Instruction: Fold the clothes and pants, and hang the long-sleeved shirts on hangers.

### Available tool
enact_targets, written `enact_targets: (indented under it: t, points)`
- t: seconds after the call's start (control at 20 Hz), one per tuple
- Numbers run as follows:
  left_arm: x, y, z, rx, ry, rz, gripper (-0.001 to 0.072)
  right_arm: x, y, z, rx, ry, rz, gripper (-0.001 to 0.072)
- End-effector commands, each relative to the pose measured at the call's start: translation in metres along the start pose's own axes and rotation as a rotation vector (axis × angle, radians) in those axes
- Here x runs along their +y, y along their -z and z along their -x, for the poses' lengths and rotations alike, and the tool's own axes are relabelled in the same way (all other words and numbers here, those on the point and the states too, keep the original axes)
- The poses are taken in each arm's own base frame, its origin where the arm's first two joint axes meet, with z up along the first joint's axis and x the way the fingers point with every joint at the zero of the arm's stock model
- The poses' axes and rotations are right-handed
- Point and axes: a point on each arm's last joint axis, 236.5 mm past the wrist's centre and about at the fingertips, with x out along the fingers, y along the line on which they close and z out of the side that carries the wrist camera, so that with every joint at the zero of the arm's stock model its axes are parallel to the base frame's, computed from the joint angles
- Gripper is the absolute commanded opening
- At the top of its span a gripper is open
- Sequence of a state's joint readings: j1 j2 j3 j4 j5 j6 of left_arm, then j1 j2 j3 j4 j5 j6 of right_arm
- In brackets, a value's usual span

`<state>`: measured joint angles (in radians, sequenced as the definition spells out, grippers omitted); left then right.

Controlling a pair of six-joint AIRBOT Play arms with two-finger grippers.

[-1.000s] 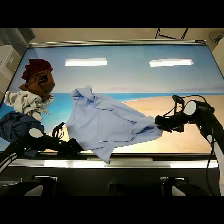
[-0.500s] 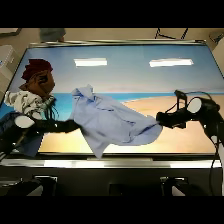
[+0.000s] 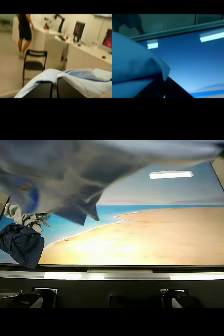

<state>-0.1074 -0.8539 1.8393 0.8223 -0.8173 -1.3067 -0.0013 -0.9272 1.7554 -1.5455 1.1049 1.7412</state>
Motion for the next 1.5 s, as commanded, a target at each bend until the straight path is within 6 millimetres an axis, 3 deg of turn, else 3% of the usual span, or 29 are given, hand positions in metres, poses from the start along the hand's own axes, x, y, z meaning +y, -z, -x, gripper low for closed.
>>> enact_targets:
  t: [0.0,0.15,0.35,0.55,0.65,0.75,0.95,1.15,1.3,1.4,1.45]
  points:
    - [-0.042,-0.059,0.039,-0.122,0.042,-0.063,0.0023,-0.004,-0.029,0.076,-0.079,0.033,-0.020,0.0045]
    - [-0.039,-0.048,0.034,-0.086,0.044,-0.047,0.0023,-0.011,0.008,0.080,0.074,0.064,-0.023,0.0045]
    - [-0.037,-0.047,0.032,-0.084,0.040,-0.047,0.0023,-0.016,0.036,0.085,0.194,0.085,-0.026,0.0045]
    - [-0.022,-0.014,0.021,0.043,0.009,-0.070,0.0023,-0.019,0.058,0.091,0.287,0.098,-0.020,0.0044]
    - [-0.022,-0.010,0.021,0.063,0.012,-0.086,0.0022,-0.017,0.053,0.102,0.254,0.090,-0.009,0.0043]
    - [-0.028,-0.018,0.028,0.037,0.013,-0.126,0.0022,-0.013,0.031,0.120,0.136,0.067,-0.008,0.0043]
    - [-0.047,-0.056,0.055,-0.099,0.010,-0.155,0.0022,0.000,-0.031,0.179,-0.204,0.004,-0.004,0.0042]
    - [-0.061,-0.085,0.079,-0.208,0.004,-0.179,0.0022,0.006,-0.058,0.219,-0.373,-0.030,-0.009,0.0042]
    - [-0.045,-0.076,0.073,-0.167,-0.048,-0.190,0.0022,0.006,-0.065,0.214,-0.391,-0.028,-0.007,0.0042]
    - [-0.012,-0.050,0.057,-0.062,-0.137,-0.172,0.0022,0.002,-0.047,0.180,-0.265,-0.005,-0.009,0.0042]
    - [0.013,-0.023,0.047,0.046,-0.198,-0.172,0.0022,-0.003,-0.026,0.152,-0.145,0.018,-0.011,0.0042]
